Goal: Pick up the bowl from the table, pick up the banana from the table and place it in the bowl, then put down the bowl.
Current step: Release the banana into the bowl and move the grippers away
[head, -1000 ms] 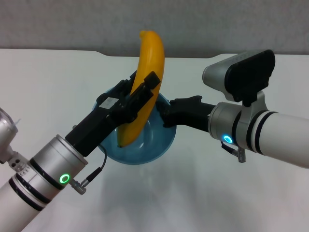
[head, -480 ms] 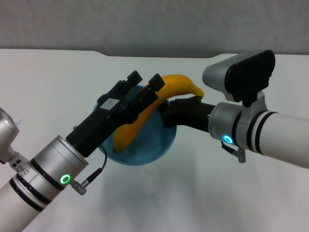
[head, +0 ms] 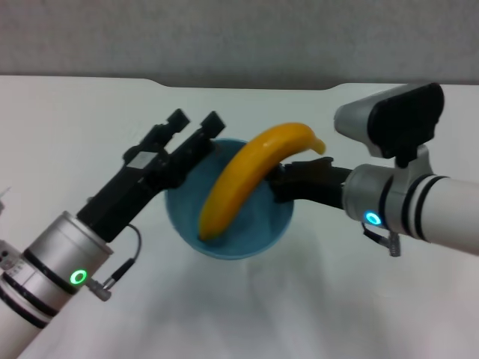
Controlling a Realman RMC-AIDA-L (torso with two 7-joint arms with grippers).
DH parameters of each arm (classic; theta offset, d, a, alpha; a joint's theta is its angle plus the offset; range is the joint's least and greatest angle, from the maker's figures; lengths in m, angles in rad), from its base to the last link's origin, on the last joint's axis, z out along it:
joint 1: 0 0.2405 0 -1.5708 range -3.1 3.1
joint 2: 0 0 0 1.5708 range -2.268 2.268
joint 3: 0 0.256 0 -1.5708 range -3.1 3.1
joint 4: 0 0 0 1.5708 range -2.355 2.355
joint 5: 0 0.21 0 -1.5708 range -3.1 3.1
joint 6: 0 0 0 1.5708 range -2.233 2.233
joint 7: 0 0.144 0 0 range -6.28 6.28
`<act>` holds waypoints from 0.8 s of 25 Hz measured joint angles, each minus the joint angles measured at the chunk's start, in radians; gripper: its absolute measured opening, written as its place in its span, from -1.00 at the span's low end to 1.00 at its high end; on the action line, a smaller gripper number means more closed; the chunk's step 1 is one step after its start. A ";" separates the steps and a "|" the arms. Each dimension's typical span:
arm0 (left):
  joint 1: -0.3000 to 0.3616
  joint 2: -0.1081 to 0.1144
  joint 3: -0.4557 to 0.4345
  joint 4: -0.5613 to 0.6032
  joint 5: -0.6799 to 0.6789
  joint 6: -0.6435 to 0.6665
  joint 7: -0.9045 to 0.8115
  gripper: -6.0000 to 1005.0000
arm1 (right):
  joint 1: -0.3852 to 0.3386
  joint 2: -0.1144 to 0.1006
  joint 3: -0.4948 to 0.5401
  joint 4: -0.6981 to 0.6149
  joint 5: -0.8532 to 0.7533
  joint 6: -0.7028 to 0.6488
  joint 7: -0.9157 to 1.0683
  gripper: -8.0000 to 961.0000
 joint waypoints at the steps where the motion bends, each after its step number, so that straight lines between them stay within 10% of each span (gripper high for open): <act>1: 0.004 0.002 -0.011 0.009 0.001 0.004 0.013 0.78 | 0.000 0.000 0.017 0.006 -0.001 0.020 0.000 -0.90; 20: 0.092 0.017 -0.419 0.032 0.393 0.233 -0.076 0.77 | 0.270 0.000 0.269 0.350 0.015 0.316 -0.001 -0.90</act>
